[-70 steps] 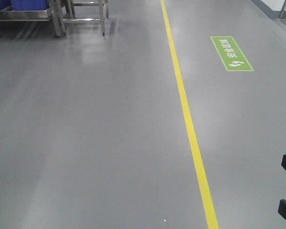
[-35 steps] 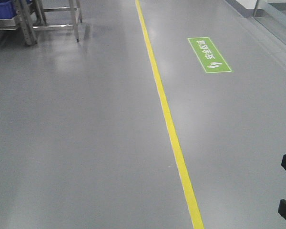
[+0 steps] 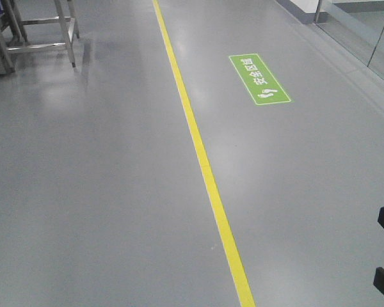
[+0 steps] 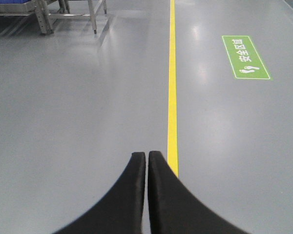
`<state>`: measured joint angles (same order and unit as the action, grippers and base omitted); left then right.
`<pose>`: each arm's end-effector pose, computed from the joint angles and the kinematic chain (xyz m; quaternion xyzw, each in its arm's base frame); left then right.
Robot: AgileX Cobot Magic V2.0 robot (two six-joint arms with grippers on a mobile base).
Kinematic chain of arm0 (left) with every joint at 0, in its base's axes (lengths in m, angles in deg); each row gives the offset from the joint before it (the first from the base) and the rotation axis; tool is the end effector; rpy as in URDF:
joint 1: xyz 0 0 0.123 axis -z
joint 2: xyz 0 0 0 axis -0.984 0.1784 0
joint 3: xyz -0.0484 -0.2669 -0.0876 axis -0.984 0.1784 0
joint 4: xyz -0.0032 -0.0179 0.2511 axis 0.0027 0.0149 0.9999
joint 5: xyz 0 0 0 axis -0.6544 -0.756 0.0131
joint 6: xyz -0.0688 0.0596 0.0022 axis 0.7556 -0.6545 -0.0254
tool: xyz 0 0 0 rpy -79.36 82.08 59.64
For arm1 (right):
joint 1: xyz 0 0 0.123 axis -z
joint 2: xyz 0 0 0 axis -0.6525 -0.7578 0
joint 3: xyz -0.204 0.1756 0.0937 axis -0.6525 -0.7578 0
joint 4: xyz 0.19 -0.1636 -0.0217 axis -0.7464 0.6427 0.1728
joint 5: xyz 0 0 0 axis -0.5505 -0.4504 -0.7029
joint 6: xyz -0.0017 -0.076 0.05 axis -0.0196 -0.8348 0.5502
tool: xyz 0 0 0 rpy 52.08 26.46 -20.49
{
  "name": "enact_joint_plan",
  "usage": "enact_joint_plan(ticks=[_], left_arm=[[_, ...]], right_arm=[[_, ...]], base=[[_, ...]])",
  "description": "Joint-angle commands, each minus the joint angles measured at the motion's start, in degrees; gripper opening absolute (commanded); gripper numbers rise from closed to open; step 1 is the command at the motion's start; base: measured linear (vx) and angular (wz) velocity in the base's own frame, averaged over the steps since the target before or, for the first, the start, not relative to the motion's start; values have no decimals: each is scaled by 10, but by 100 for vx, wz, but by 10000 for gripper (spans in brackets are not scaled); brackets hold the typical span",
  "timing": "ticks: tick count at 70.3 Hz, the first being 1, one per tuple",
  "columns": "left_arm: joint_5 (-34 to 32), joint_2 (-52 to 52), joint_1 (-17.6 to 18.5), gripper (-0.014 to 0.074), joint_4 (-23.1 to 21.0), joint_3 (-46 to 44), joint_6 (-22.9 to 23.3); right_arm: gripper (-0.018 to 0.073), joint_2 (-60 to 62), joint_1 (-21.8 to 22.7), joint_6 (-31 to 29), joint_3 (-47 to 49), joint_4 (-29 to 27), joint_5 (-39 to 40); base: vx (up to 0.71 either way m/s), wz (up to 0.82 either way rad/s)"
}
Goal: Move and align brake pads A on conveyor
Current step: 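Drive the base along the yellow floor line toward the blue bins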
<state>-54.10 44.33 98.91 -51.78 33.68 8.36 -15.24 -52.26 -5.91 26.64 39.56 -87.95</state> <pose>0.0687 -0.0168 0.2848 0.0420 0.8308 -0.1125 0.5435 0.0967 0.0235 0.2788 -0.0945 0.8218 0.0733 0.5570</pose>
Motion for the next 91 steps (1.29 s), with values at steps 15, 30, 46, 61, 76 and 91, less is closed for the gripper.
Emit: enact_joint_plan(ticks=[15, 30, 46, 61, 76, 91], left_arm=[[-36, 4, 4, -6, 1, -12, 1], [-36, 4, 4, -6, 1, -12, 1], [-36, 4, 4, -6, 1, -12, 1], [-36, 4, 4, -6, 1, -12, 1], [-36, 4, 4, -6, 1, -12, 1], [-36, 4, 4, -6, 1, -12, 1]], right_arm=[[-6, -2, 1, -5, 15, 1, 43], [-6, -2, 1, -5, 15, 1, 43], [-6, -2, 1, -5, 15, 1, 43], [-6, -2, 1, -5, 15, 1, 43], [-6, -2, 1, -5, 15, 1, 43], [-6, -2, 1, -5, 15, 1, 43]], base=[[41, -6], [43, -2], [44, -1], [47, 0], [49, -1], [52, 2]])
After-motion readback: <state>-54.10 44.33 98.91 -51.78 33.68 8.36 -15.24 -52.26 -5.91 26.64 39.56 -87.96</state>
